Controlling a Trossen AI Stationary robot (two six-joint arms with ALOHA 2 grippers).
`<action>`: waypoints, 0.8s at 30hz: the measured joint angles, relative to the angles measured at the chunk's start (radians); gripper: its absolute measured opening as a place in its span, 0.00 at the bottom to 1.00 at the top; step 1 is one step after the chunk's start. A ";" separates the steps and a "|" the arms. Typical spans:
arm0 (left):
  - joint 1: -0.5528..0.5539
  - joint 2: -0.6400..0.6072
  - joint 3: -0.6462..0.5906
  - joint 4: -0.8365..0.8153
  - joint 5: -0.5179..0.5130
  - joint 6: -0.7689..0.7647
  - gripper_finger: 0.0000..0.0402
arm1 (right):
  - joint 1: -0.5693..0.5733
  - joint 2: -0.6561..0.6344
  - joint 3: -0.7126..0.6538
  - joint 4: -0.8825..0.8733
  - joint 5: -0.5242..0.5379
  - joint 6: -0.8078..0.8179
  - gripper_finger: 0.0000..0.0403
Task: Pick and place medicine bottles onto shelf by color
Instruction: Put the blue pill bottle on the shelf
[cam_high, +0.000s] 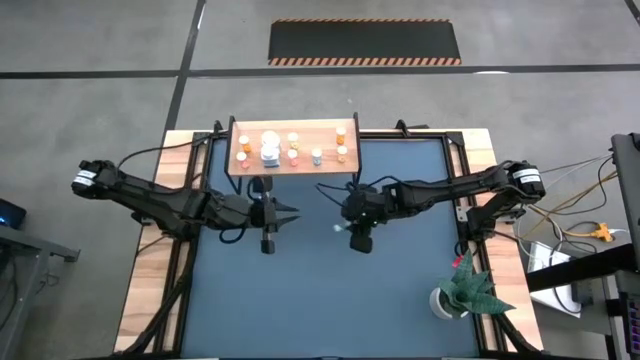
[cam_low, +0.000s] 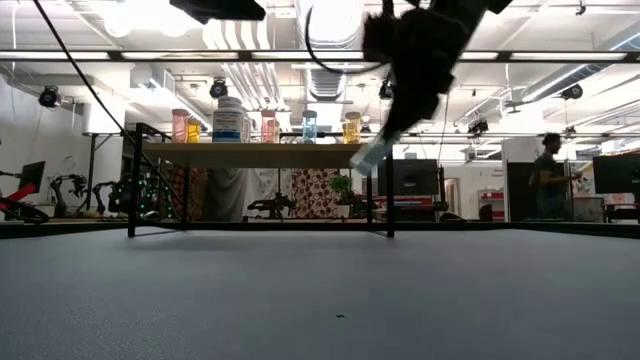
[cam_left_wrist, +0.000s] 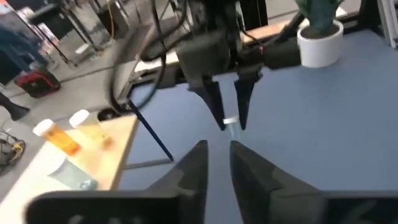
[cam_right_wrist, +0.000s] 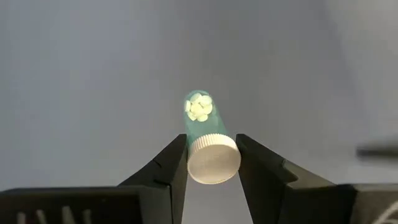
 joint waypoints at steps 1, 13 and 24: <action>0.000 0.010 0.000 0.000 0.000 -0.007 0.14 | 0.000 0.000 0.000 0.040 0.000 -0.028 0.28; 0.014 0.211 0.000 0.117 -0.008 -0.025 0.49 | -0.007 0.000 0.000 0.319 0.000 -0.253 0.28; 0.090 0.335 0.002 0.173 0.022 -0.026 0.54 | -0.008 0.000 0.000 0.335 0.003 -0.283 0.28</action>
